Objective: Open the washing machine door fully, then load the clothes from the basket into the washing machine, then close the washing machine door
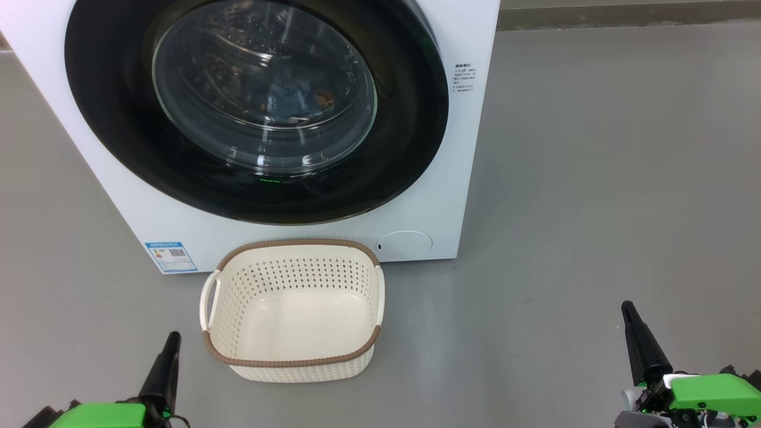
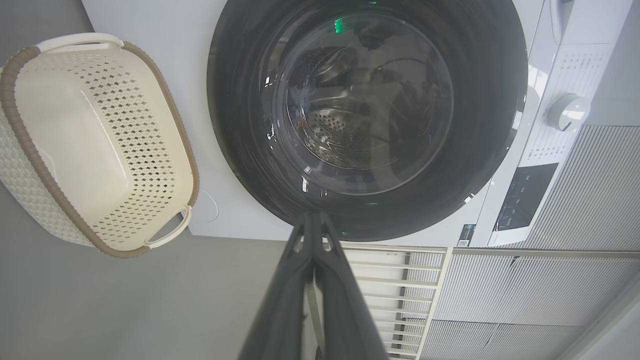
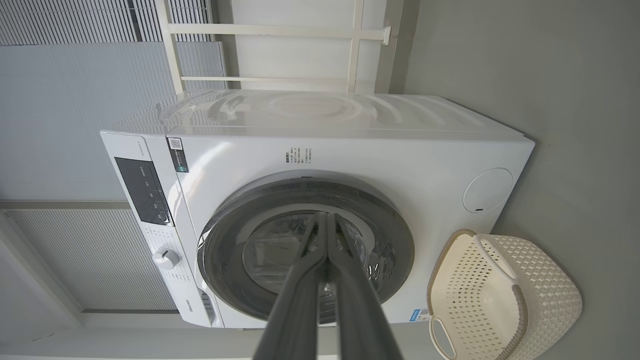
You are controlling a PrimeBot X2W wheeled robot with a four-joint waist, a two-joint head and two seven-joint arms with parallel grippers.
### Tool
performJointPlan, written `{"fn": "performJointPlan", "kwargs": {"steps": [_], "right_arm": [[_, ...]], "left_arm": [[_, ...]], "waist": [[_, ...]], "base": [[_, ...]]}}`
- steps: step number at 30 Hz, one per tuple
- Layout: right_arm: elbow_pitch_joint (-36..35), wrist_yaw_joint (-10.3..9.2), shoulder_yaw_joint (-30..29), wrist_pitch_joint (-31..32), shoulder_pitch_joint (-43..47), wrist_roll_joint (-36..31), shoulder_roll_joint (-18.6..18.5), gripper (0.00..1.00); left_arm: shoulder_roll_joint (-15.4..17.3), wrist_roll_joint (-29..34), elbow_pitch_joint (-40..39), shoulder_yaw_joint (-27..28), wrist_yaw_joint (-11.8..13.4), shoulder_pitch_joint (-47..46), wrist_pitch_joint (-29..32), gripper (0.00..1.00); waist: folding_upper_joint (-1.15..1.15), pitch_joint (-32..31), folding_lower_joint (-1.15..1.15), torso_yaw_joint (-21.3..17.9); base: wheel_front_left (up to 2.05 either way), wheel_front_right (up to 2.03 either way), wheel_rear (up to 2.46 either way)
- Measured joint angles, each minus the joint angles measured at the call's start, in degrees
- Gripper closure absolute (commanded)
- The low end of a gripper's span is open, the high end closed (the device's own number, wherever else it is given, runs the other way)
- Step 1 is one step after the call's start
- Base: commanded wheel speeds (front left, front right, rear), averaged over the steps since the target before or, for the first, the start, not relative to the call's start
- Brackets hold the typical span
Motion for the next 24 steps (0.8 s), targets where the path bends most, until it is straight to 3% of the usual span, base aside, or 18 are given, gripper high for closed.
{"fn": "performJointPlan", "kwargs": {"steps": [24], "right_arm": [[0.01,0.00,-0.30,0.23,0.00,-0.01,0.24,1.00]], "left_arm": [[0.00,-0.01,0.00,0.01,0.00,-0.01,0.00,1.00]], "waist": [[0.00,0.00,0.00,0.00]], "base": [[0.00,0.00,0.00]]}}
